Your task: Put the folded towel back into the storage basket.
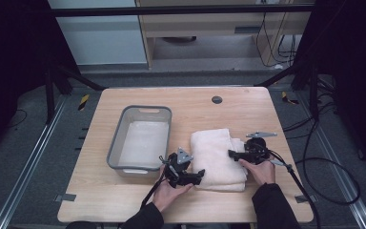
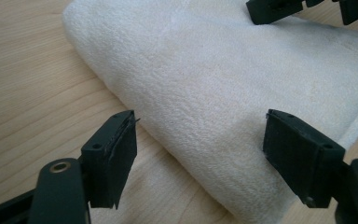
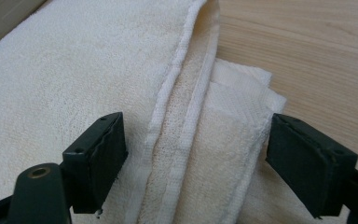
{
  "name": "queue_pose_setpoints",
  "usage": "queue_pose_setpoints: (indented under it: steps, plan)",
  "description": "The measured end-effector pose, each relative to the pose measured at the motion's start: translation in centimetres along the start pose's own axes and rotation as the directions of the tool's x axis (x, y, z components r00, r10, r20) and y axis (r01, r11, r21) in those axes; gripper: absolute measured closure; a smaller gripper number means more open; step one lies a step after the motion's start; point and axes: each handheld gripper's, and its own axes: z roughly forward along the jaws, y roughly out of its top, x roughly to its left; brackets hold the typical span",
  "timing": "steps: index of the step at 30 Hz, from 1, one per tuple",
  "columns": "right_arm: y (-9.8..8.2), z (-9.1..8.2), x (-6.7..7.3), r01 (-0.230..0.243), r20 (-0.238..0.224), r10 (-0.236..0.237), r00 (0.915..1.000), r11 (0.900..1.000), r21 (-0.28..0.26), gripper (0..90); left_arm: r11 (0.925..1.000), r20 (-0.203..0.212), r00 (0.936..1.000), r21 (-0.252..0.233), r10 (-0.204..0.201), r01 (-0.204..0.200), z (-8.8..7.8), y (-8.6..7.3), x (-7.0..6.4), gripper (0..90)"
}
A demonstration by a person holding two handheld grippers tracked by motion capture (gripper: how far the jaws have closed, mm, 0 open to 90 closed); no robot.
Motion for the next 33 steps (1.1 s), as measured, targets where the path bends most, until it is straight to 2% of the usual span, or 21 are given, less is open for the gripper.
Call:
queue_pose_setpoints:
  steps: [8,17,20,22,24,30,33]
  plan:
    - [-0.1,0.4,-0.1,-0.037,-0.012,0.037,0.9992,0.999,0.026,19.6,0.9998,0.022,0.9997,0.016,-0.008,0.008,0.5,-0.2,-0.1,23.1]
    - [-0.3,0.9,-0.2,-0.059,-0.031,0.061,0.9977,0.997,0.052,20.7,0.9989,0.044,0.999,0.046,-0.002,0.0,1.2,-0.5,-0.4,21.2]
    - [-0.2,0.9,-0.2,-0.054,-0.033,0.055,0.9979,0.997,0.051,21.0,0.9986,0.048,0.9988,0.052,-0.007,0.004,1.4,-0.5,-0.4,21.0]
    - [-0.2,0.9,-0.1,-0.054,-0.041,0.056,0.9976,0.997,0.051,24.7,0.9984,0.053,0.9984,0.055,-0.019,0.017,1.5,-0.5,-0.3,20.8]
    - [-0.3,0.9,-0.1,-0.05,-0.048,0.052,0.9975,0.997,0.051,28.3,0.9985,0.05,0.9987,0.054,-0.012,0.009,1.4,-0.5,-0.4,20.8]
    - [-0.2,0.8,0.0,-0.059,-0.065,0.063,0.9959,0.997,0.058,33.5,0.9996,0.054,0.9983,0.014,-0.024,0.023,1.2,-0.1,-0.5,20.2]
    - [-0.2,0.8,0.0,-0.061,-0.07,0.065,0.9955,0.996,0.059,35.1,0.9991,0.053,0.998,0.028,-0.033,0.031,1.8,-0.3,-0.6,18.4]
